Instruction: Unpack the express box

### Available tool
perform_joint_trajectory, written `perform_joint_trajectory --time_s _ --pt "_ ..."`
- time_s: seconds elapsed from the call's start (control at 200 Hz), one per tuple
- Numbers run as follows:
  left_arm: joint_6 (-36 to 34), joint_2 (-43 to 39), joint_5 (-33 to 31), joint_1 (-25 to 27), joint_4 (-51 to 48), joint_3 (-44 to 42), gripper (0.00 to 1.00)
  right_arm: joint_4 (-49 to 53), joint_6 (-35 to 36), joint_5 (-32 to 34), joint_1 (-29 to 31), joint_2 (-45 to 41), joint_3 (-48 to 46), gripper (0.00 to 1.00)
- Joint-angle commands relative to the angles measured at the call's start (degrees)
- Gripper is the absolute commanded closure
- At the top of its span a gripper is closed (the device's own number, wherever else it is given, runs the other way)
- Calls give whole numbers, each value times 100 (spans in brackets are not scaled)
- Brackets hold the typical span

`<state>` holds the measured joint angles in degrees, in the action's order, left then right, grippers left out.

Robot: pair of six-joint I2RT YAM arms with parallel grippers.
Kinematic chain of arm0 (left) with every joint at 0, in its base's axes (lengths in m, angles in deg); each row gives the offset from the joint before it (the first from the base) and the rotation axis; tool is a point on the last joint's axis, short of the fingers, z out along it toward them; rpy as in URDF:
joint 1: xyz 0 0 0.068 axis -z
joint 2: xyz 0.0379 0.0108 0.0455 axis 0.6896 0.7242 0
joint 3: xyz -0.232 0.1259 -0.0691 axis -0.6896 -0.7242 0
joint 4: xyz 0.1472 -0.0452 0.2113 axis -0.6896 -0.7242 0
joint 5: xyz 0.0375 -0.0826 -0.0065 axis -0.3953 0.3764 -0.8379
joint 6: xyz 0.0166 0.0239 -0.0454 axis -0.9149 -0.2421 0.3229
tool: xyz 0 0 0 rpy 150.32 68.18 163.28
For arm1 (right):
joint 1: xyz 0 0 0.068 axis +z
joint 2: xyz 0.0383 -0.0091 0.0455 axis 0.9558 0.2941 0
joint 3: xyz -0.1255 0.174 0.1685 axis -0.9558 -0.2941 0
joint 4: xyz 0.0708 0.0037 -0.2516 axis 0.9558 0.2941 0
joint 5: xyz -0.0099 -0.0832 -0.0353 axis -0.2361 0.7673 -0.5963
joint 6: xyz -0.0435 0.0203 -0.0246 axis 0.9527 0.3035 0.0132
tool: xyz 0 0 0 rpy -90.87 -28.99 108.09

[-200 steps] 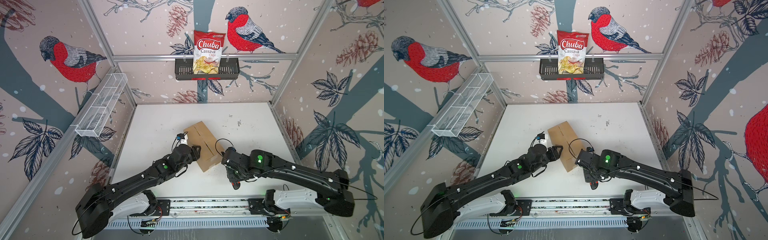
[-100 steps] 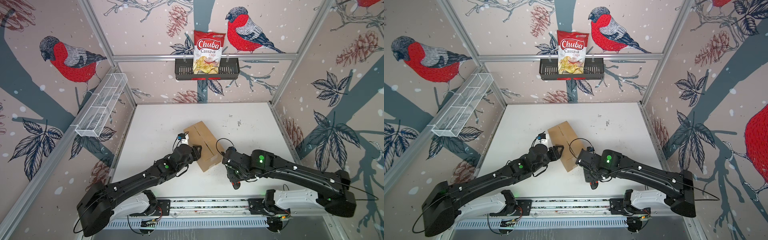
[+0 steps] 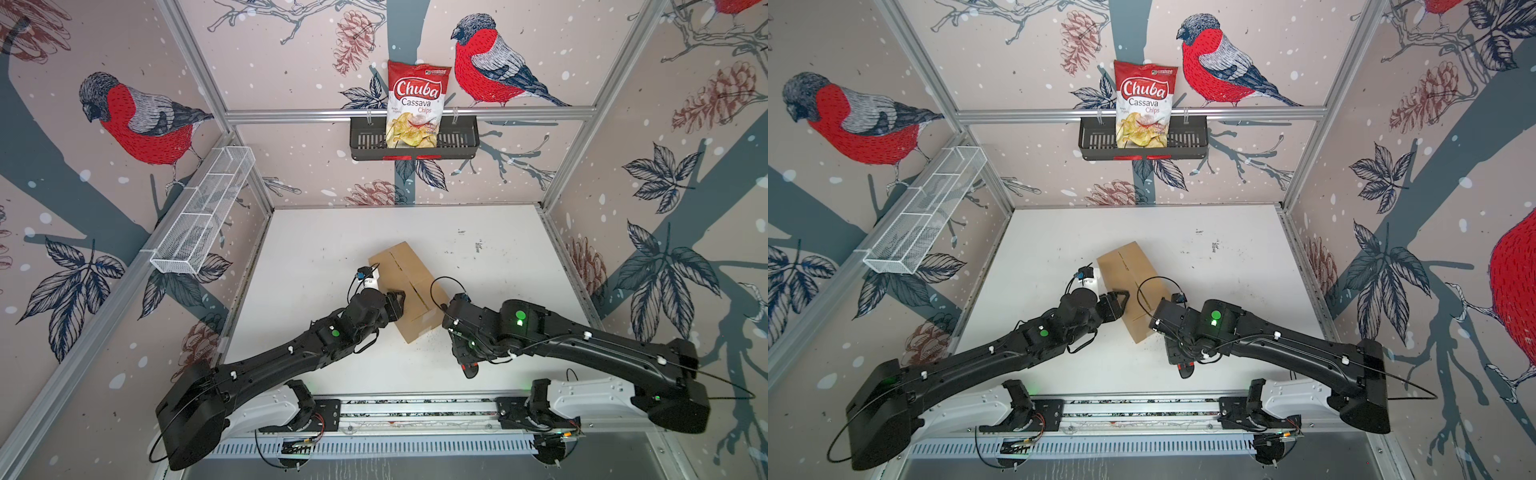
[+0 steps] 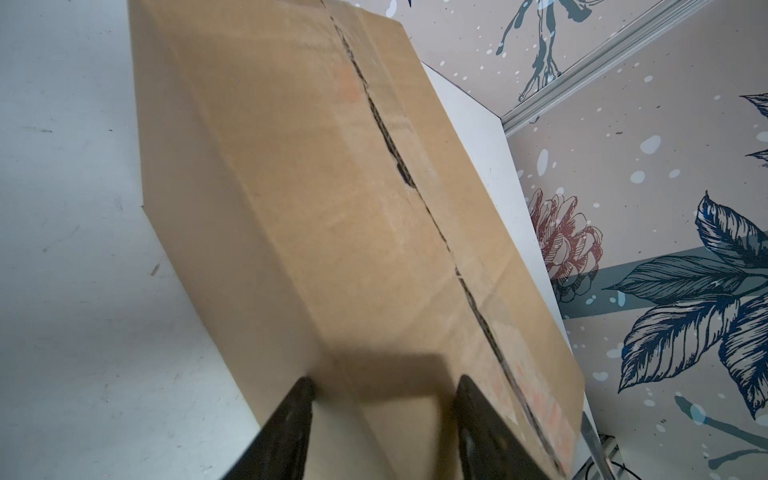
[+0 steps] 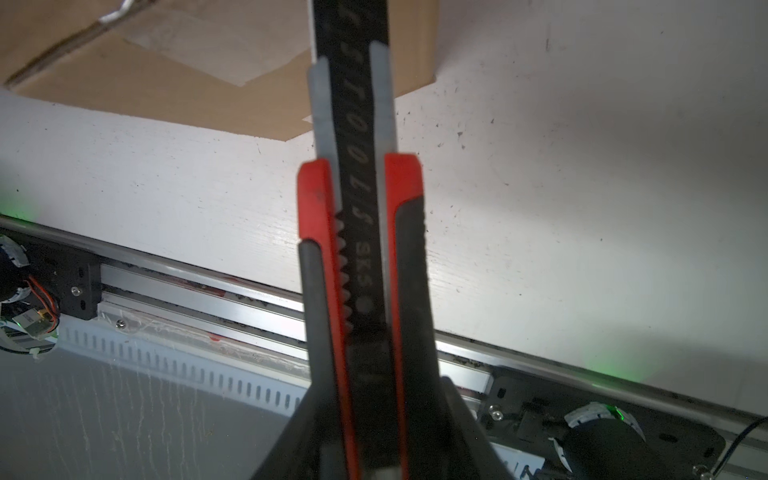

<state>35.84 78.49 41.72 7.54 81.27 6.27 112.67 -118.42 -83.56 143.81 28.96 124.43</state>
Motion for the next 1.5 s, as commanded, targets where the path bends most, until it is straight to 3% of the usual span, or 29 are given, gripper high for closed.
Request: perform_joint_trajectory --time_s 0.0,1.496 --pt "-2 12 88 28 200 50 45 -199 13 70 32 20 6 88" --pt "226 164 17 291 649 59 46 -420 335 83 45 558 239 88"
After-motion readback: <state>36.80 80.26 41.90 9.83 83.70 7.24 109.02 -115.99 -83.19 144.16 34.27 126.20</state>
